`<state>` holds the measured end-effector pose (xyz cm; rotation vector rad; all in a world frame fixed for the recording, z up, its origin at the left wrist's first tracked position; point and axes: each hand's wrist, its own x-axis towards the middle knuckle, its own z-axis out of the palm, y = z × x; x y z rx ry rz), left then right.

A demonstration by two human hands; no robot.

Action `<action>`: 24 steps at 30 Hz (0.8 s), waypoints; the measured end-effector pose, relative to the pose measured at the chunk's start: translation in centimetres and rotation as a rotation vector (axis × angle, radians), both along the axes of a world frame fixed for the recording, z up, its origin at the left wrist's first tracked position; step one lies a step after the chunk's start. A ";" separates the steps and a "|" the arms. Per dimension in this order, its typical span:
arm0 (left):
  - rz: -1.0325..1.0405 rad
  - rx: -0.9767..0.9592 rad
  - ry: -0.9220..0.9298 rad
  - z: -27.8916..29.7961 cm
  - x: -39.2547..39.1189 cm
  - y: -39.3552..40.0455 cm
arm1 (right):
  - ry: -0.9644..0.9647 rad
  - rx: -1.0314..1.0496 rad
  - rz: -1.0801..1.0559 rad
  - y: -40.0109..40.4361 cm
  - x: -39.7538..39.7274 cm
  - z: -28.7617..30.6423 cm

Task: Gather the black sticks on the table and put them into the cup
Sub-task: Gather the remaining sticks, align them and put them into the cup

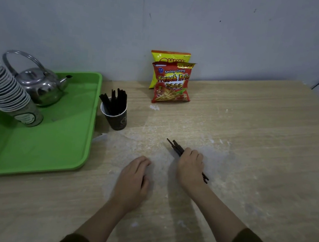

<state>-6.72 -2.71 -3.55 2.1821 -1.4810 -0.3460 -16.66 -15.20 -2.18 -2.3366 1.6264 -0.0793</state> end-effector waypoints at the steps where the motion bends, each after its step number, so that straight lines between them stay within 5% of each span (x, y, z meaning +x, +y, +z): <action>1: 0.000 0.000 0.002 0.0 0.0 0.0 | -0.008 0.041 0.012 0.0 -0.1 -0.1; 18: 0.003 -0.042 0.059 -0.2 0.1 0.0 | 0.155 -0.211 0.155 -0.5 -0.5 -0.3; 24: 0.122 -0.171 0.382 0.8 0.5 -0.9 | -0.074 0.111 0.157 -1.8 0.4 2.4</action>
